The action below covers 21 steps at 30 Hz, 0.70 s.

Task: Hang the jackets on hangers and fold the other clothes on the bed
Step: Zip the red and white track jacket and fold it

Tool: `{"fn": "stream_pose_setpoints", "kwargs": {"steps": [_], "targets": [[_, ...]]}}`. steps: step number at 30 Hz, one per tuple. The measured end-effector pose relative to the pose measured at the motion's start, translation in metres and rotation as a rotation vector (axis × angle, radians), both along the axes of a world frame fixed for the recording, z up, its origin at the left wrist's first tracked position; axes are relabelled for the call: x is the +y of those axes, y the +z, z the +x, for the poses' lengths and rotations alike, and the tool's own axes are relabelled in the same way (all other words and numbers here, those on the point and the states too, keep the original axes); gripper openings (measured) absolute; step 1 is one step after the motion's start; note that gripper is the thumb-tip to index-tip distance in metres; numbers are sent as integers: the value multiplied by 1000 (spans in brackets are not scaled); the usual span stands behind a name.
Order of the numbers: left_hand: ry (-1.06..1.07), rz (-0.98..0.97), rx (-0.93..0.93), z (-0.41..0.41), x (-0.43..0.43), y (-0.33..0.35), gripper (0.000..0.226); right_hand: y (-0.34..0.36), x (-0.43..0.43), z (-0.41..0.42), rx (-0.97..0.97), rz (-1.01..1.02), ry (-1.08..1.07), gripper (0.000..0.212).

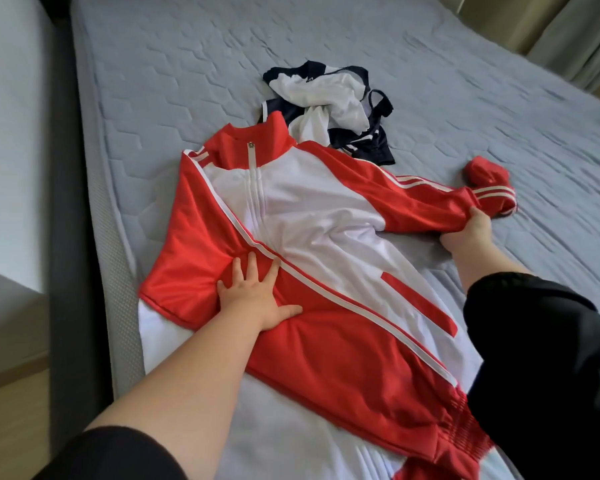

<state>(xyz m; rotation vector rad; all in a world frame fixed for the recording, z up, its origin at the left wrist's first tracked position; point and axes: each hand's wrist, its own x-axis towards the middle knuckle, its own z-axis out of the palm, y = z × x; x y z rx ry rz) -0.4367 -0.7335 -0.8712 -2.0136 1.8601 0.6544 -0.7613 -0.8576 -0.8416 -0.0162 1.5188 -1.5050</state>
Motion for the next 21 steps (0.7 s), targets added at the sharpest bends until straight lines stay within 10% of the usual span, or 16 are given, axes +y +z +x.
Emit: {"fn": "stream_pose_setpoints", "kwargs": {"steps": [6,12,16,19,21], "targets": [[-1,-6,11,3,0,-2,105,27,-10,18,156,-10,137,35],[36,48,182,12,-5,4,94,60,13,108,1289,-413,440,34],[616,-58,1080,43,6,26,38,21,79,147,1910,-968,1106,39],[1180,-3,1781,77,28,43,42,-17,119,137,1779,-610,1532,48],[1188,44,1848,90,41,46,51,-29,133,129,1581,-500,1401,47]]}}
